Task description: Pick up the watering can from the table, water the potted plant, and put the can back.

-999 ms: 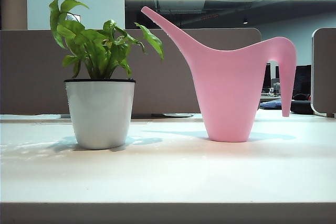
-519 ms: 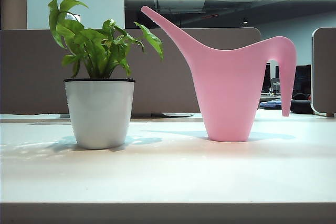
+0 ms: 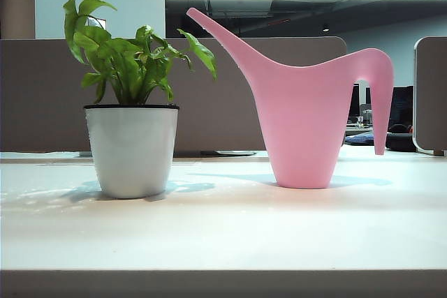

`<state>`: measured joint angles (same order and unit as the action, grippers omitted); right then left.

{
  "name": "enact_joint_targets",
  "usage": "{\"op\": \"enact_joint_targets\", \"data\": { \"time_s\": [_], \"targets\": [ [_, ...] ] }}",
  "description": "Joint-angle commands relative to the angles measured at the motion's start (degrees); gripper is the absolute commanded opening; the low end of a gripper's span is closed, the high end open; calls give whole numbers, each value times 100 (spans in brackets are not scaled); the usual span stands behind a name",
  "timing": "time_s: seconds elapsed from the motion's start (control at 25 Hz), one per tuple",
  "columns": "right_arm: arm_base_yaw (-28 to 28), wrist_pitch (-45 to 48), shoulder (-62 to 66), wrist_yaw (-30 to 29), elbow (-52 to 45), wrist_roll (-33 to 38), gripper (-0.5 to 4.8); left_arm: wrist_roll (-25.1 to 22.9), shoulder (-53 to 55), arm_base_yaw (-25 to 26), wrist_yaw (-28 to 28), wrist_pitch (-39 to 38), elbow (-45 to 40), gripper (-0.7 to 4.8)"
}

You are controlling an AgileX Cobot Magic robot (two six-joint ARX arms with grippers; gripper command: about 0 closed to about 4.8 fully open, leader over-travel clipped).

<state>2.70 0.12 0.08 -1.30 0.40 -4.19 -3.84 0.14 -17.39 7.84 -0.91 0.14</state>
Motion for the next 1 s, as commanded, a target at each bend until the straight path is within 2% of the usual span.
{"op": "enact_joint_targets", "data": {
  "time_s": [0.04,0.12,0.24,1.0],
  "targets": [
    [278,144,-7,-680,-31,13,-1,-24,2,125,28,179,20,-6],
    [313,116,-7,-1032,-33,15,-1,131,2,367,-195,190,20,-6],
    [310,-98,-7,-1108,-33,13,-1,151,2,553,-354,188,22,-5],
    [317,-166,-7,-1106,-33,11,-1,87,2,560,-269,94,22,-5]
  ]
}}
